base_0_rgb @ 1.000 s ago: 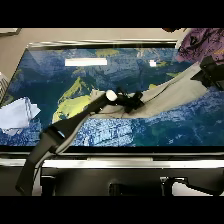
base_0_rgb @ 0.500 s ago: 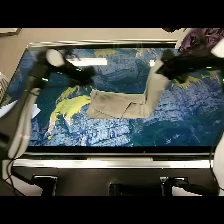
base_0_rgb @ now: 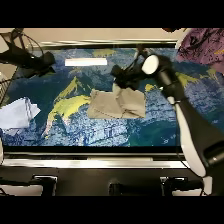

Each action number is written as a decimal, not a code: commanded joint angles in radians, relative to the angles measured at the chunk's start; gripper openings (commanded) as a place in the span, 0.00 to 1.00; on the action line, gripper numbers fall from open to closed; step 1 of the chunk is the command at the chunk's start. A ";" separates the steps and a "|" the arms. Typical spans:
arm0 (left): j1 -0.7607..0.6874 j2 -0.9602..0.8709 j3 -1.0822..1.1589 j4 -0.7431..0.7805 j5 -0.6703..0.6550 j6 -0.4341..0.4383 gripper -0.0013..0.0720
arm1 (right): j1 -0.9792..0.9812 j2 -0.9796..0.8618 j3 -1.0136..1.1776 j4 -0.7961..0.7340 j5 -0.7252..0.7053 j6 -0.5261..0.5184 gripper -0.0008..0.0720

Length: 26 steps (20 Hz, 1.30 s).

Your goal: Fold the clothes and pants, and hang the long-sleeved shirts on hangers.

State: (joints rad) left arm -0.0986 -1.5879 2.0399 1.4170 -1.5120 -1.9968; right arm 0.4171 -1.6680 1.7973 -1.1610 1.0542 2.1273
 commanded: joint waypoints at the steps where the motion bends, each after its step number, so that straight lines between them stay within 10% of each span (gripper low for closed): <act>1: 0.030 0.011 0.000 0.006 -0.032 0.029 0.04 | 0.060 -0.084 0.000 0.002 -0.095 0.010 0.05; 11: 0.042 0.010 0.000 0.006 -0.044 0.038 0.04 | 0.130 -0.207 0.000 0.026 -0.097 0.008 0.06; 16: 0.042 0.010 0.000 0.006 -0.044 0.038 0.04 | 0.117 -0.178 0.001 0.068 -0.198 -0.039 0.70; 26: 0.042 0.010 0.000 0.006 -0.044 0.038 0.04 | -0.470 0.056 -0.038 0.102 0.278 -0.371 0.89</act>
State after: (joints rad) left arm -0.0578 -1.5780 2.0399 1.4227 -1.5566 -1.9591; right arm 0.1398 -1.6405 1.7870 -1.0840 1.1706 1.8774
